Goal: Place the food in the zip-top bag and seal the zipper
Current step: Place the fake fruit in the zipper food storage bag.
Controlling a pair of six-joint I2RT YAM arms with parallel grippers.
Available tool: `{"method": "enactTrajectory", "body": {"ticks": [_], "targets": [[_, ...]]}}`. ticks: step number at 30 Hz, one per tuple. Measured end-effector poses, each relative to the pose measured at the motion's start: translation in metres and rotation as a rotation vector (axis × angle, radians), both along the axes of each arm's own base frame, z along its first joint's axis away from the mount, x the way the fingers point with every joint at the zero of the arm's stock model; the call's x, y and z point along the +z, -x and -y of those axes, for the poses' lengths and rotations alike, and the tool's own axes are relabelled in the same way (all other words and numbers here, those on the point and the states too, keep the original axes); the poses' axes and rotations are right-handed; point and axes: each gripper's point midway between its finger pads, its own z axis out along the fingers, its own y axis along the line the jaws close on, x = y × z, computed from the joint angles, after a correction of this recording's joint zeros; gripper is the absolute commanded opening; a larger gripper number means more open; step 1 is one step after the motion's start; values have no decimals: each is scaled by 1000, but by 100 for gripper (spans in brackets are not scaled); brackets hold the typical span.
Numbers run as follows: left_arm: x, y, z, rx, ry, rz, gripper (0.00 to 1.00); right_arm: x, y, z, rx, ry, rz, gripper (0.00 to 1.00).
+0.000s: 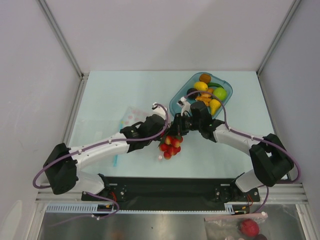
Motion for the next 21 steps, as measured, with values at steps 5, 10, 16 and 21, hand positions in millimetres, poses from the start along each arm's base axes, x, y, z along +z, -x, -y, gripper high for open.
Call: {"method": "enactTrajectory", "body": {"ticks": [5,10,16,21], "targets": [[-4,-4,-5,16,22,-36,0,7,2,0,4,5,42,0],[-5,-7,-6,11,52,-67,1,16,5,0,17,-4,79,0],[-4,-5,-2,-7,75,-80,0,9,8,-8,47,6,51,0],[4,-3,2,-27,112,-68,0,-3,8,-14,66,17,15,0]]}}
